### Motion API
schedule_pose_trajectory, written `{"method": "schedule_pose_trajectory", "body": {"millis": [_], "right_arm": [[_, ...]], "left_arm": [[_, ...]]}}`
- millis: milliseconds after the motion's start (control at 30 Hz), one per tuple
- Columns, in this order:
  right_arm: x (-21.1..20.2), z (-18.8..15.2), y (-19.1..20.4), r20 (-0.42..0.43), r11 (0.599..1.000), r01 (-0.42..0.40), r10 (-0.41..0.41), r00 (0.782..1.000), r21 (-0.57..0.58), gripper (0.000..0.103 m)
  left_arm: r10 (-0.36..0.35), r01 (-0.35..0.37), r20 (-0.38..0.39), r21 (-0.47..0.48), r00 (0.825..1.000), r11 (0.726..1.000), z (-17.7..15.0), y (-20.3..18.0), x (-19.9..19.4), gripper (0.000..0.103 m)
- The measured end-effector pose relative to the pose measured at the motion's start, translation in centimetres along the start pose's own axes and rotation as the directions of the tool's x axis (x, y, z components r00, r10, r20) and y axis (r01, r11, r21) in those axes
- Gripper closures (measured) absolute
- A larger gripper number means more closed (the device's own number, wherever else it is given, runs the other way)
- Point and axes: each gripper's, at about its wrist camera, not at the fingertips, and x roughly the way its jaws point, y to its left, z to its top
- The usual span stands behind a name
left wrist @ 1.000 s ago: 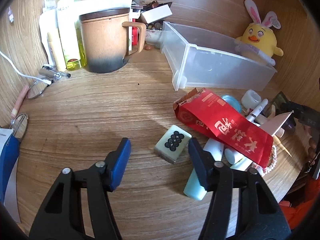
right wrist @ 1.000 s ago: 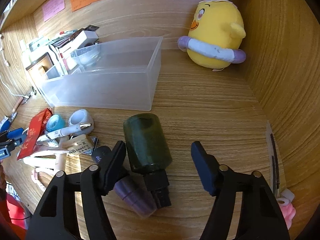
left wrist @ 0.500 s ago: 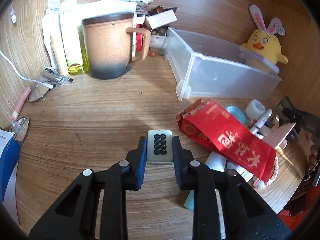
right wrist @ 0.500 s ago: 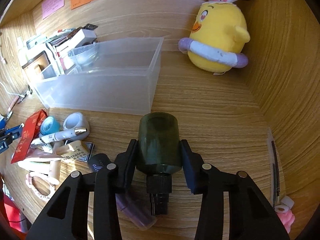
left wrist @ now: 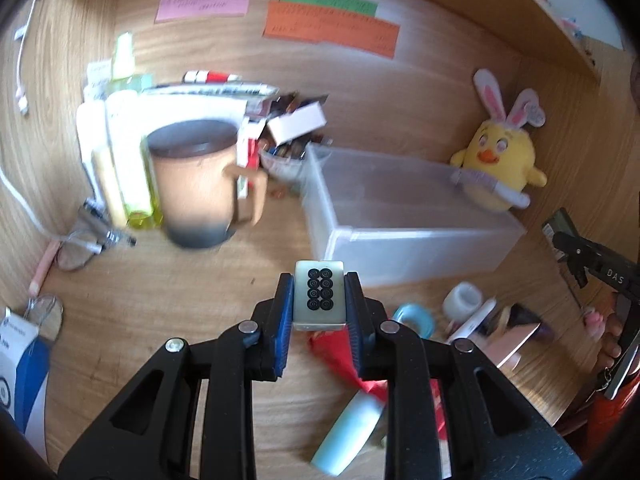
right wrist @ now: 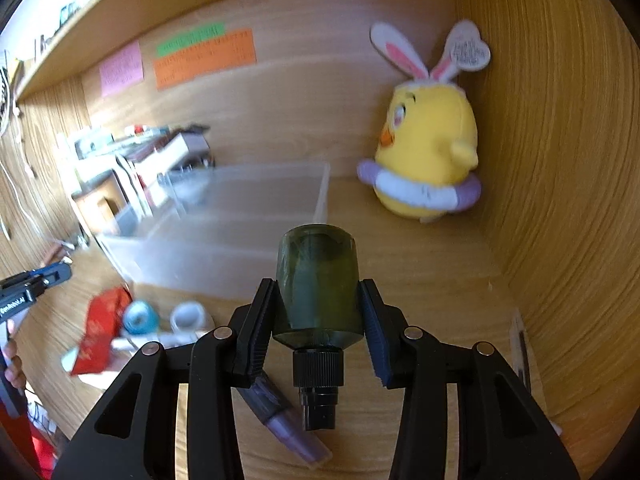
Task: Organize objects
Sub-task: 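Lower the domino tile and green bottle into the clear box and open both tools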
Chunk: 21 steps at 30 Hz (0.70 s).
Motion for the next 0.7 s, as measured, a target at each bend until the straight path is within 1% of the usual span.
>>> {"method": "schedule_pose_trajectory", "body": {"millis": [167, 367, 567, 700], "right_arm": [[-0.1, 2.1, 1.3, 0.047, 0.999, -0.016, 0.017, 0.999, -0.03, 0.065], [1.0, 4.3, 2.8, 0.06, 0.997, -0.05, 0.054, 0.997, -0.065, 0.065], [2.4, 6.2, 4.0, 0.057, 0.993, -0.069, 0.074, 0.996, -0.093, 0.065], [3.6, 7.4, 4.3, 0.043, 0.992, -0.074, 0.079, 0.996, -0.1, 0.065]], "left_arm": [[-0.023, 0.022, 0.023, 0.019, 0.999, 1.0, 1.8, -1.1, 0.4, 0.079], [-0.038, 0.036, 0.034, 0.043, 0.999, 0.998, 3.9, -2.2, 1.2, 0.079], [-0.052, 0.051, 0.018, 0.057, 0.998, 0.997, 6.0, -3.0, 3.0, 0.079], [-0.067, 0.068, -0.011, 0.065, 0.998, 0.996, 7.1, -3.6, 4.6, 0.079]]}}
